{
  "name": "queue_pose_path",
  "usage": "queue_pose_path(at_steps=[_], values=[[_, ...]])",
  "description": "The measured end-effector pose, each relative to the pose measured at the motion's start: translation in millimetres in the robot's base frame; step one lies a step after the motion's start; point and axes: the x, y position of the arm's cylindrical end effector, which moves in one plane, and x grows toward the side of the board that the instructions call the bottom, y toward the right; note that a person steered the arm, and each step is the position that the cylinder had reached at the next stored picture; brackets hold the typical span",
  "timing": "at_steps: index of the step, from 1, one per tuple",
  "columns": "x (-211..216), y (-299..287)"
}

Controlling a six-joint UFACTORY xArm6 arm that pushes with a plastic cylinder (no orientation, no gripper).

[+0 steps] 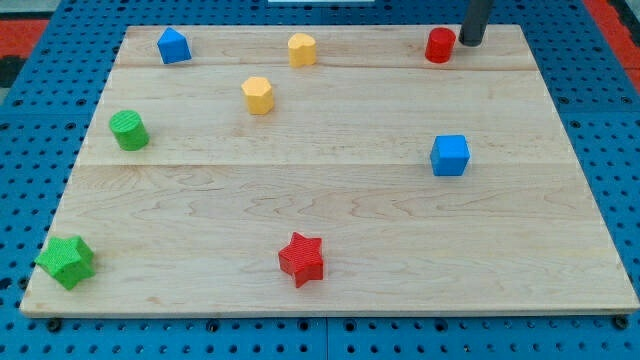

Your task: Move red circle to center left

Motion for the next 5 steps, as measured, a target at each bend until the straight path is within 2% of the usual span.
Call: queue_pose_path(at_steps=[1,2,3,4,5], values=[[18.9,-73.8],[77.9,-170.5],[144.0,-190.5],[196.1,-186.7],[215.2,-222.7]])
